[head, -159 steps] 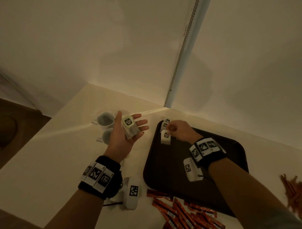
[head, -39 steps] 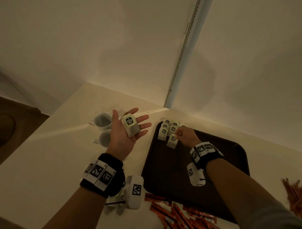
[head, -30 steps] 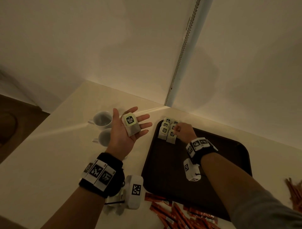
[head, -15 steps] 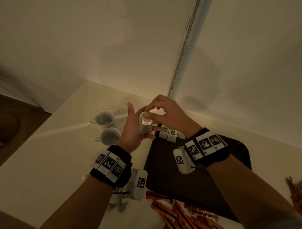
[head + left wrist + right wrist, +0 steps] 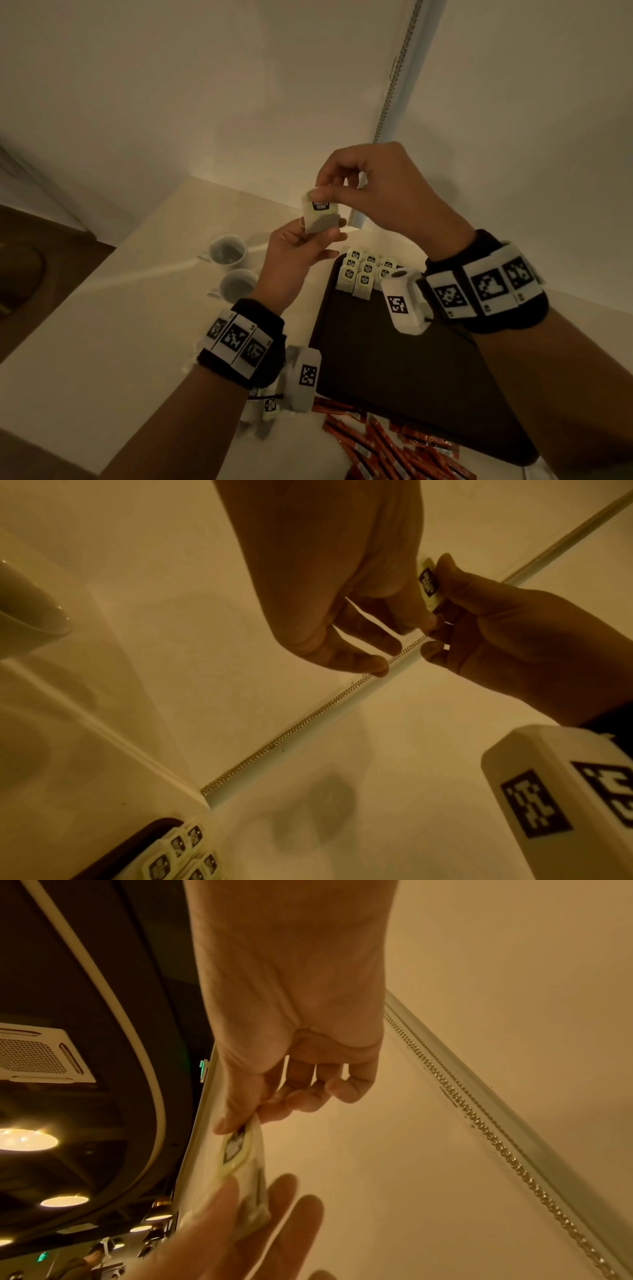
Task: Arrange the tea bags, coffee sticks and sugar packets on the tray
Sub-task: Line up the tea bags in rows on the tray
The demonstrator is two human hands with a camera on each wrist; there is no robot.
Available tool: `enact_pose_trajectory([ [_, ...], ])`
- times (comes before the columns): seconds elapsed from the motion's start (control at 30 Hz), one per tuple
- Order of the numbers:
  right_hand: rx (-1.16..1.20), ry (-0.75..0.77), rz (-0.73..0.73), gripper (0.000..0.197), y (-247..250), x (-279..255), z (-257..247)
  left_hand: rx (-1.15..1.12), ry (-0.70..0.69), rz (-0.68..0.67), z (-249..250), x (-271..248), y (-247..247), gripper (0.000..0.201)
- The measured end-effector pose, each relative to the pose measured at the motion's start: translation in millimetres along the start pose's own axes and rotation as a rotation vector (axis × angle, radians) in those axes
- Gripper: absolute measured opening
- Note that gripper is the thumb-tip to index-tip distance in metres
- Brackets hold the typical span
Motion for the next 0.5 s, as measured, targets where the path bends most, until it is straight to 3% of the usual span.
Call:
enact_pose_trajectory([
  [0.3, 0.108, -0.153, -0.014, 0.009, 4, -3, 1, -0.036, -0.028, 0.015, 9, -1, -4, 0.023],
  [0.5, 0.012, -0.16, 0.042, 0.026, 2, -4, 0, -0.08, 0.013, -0.04, 10, -5, -11, 0.016],
])
Point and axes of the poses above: each hand's wrist, its own x-axis towards the middle knuckle, its own y-axis out of the back of the hand, z = x × y, the point moved 6 cm from there along x, towards the middle knuckle, and after that the axes turned 13 degrees about -y, right-handed, at the moved point
